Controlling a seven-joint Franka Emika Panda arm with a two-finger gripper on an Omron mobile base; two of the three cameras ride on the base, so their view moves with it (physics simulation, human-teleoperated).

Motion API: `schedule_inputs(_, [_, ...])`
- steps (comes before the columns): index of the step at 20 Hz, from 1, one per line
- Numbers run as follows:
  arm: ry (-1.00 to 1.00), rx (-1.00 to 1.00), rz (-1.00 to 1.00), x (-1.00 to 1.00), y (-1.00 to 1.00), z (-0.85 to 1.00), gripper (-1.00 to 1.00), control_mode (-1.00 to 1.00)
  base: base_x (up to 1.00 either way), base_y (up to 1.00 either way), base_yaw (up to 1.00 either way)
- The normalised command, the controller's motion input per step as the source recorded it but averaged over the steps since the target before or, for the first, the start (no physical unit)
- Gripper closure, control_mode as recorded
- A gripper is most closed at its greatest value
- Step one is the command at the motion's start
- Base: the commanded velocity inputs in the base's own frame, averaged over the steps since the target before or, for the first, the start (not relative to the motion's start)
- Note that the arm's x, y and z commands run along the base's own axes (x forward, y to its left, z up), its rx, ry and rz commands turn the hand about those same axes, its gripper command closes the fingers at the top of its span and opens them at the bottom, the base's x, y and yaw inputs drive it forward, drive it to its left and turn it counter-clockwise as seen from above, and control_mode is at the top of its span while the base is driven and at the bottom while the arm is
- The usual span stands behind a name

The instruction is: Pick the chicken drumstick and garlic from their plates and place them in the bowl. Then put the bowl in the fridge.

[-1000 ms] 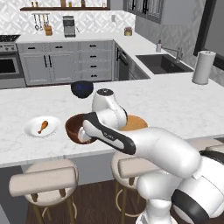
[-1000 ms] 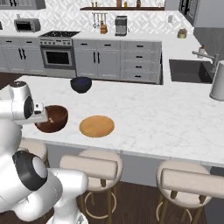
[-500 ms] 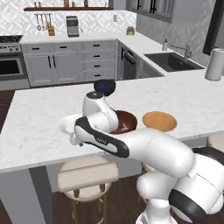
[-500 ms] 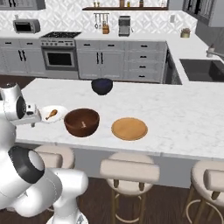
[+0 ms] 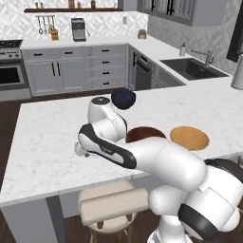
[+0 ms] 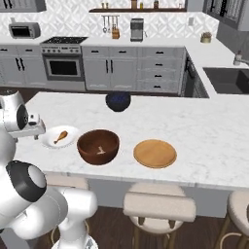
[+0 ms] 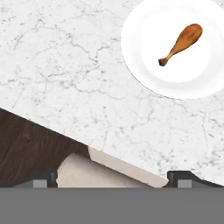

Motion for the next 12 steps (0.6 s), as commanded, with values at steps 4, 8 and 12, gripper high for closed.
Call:
schedule_inputs(4, [0.0, 0.0, 0.0, 0.0, 0.0, 0.0, -1.0, 1.0, 0.39, 0.03, 0.0])
schedule_inputs(8, [0.0, 0.0, 0.0, 0.0, 0.0, 0.0, -1.0, 1.0, 0.48, 0.0, 0.0])
schedule_inputs(12, [-0.01, -0.01, -0.05, 0.14, -0.04, -0.04, -1.0, -1.0, 0.45, 0.0, -0.09])
